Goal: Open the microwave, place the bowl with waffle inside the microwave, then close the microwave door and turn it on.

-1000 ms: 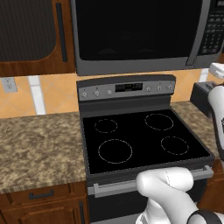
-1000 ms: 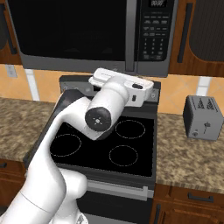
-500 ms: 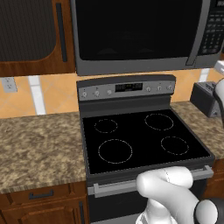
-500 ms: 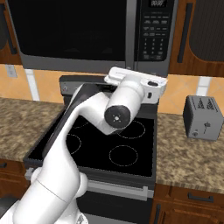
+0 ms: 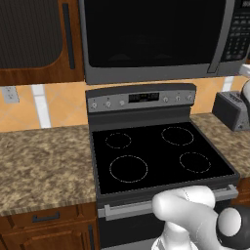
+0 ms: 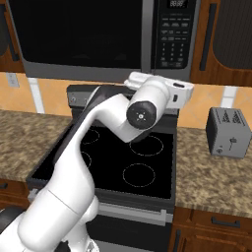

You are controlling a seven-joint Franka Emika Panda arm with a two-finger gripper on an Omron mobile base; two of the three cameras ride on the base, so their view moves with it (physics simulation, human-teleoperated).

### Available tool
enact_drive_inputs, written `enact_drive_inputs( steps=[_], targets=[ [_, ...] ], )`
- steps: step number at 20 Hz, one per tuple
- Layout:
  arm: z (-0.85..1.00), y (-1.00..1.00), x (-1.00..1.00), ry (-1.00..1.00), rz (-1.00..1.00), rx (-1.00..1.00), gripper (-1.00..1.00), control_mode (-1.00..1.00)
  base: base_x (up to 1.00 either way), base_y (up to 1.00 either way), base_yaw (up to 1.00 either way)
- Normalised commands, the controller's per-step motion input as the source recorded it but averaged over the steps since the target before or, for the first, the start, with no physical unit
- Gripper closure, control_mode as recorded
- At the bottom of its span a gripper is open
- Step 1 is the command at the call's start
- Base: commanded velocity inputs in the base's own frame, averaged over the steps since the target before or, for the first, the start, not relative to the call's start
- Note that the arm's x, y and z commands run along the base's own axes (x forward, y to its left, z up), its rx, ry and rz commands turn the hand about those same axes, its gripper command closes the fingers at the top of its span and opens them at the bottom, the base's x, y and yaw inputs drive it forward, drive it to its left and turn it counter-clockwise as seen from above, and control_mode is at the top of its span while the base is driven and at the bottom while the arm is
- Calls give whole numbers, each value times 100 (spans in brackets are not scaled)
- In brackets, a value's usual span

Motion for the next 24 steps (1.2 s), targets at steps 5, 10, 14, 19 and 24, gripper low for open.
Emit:
enact_drive_inputs(
  steps=[5, 10, 14, 19, 24],
  targets=[
    [0, -1, 37, 5, 0, 1, -100, -100, 0, 0, 0],
    [-1, -12, 46, 0, 7, 0, -100, -100, 0, 0, 0],
    [-1, -17, 41, 0, 9, 0, -100, -100, 0, 0, 0],
    [-12, -10, 24, 0, 8, 0, -100, -100, 0, 0, 0],
    [-6, -15, 7, 0, 3, 0, -100, -100, 0, 0, 0]
  ],
)
